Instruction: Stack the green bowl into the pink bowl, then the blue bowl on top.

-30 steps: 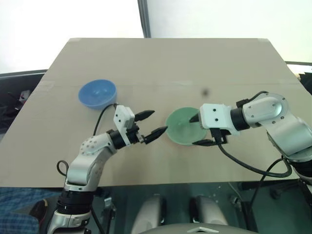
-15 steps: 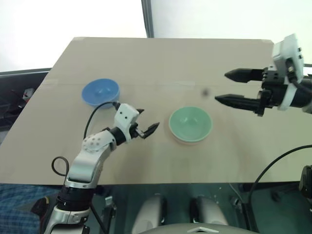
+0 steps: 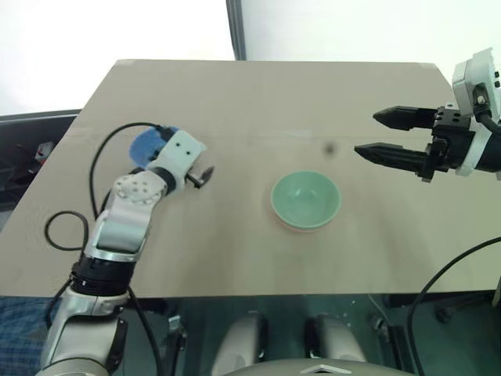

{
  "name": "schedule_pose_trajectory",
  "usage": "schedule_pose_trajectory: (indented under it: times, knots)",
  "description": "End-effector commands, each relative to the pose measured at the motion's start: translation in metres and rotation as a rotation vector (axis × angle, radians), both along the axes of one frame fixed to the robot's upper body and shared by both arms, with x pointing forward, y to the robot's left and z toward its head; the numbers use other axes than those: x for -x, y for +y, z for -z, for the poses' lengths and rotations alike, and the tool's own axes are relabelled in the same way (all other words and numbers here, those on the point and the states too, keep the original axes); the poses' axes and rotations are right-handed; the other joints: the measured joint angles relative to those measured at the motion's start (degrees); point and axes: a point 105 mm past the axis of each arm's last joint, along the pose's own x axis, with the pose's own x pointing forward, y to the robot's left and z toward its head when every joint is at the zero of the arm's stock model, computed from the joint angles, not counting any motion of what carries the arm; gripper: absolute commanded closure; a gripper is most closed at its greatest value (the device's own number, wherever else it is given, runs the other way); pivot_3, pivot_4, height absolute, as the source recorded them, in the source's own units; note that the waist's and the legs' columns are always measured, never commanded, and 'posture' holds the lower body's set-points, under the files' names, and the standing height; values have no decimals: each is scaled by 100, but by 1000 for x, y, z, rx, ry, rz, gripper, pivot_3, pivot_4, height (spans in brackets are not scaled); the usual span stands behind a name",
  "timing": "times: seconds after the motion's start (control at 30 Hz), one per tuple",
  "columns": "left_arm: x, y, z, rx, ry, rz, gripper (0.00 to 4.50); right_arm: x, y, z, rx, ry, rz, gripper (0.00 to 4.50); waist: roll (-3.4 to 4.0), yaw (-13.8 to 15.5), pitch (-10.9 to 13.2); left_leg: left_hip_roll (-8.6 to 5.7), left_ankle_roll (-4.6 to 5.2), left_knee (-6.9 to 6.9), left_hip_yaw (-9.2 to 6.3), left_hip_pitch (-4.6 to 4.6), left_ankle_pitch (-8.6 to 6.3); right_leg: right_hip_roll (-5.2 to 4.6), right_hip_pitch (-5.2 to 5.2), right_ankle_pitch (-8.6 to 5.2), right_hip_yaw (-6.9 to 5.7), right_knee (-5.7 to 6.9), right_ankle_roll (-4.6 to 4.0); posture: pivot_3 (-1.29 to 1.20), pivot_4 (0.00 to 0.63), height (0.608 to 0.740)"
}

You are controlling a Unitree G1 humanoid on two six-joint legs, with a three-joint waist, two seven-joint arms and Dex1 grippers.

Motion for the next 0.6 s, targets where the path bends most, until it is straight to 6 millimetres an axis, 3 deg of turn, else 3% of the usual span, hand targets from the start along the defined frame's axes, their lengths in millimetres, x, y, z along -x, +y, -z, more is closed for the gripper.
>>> schedule_pose_trajectory:
  times: [0.03,0.27,0.3,0.33,0.37,0.4,0.47,0.53,0.6]
  knots:
    - [-1,28,-13,-56,-36,-95,0,0,-3,-5,5,-38,7,296,-1,12,0,0,0,0,-1,-1,0,0,0,0,0,0,0,0,150,740]
    - [2,55,19,-66,109,-136,0,-1,-7,-2,6,-40,20,296,-1,2,0,1,0,0,0,-1,0,-1,0,0,0,0,0,0,150,740]
    - [2,56,23,-63,128,-126,504,-1,-8,-1,6,-39,25,223,-1,1,0,1,0,0,0,-1,0,-1,0,0,0,0,0,0,150,740]
    - [1,57,25,-59,135,-125,530,-1,-9,-1,6,-39,28,223,-2,8,-1,1,0,0,0,-1,0,-1,0,0,0,0,0,0,150,740]
    - [-2,58,24,-56,132,-126,1185,-1,-10,0,5,-38,31,223,-4,15,-2,1,0,0,-1,-1,0,-1,0,0,0,0,0,0,150,740]
    - [-5,59,23,-55,127,-126,1404,-1,-10,1,5,-38,32,223,-4,14,-2,1,0,0,-1,-1,0,-3,0,0,0,0,0,0,150,740]
    - [-9,60,20,-61,117,-114,2446,-1,-10,2,3,-38,30,223,-4,4,-2,1,0,2,0,-1,0,-4,0,0,0,1,0,0,150,740]
    - [-13,56,19,-63,115,-89,3189,-1,-9,3,4,-37,29,223,-4,3,-2,1,0,2,0,-1,0,-4,0,0,0,2,0,0,150,740]
    - [-16,51,18,-62,112,-56,3668,-1,-9,4,5,-36,30,223,-5,1,-2,1,0,2,-1,-1,0,-3,0,0,0,2,0,0,150,740]
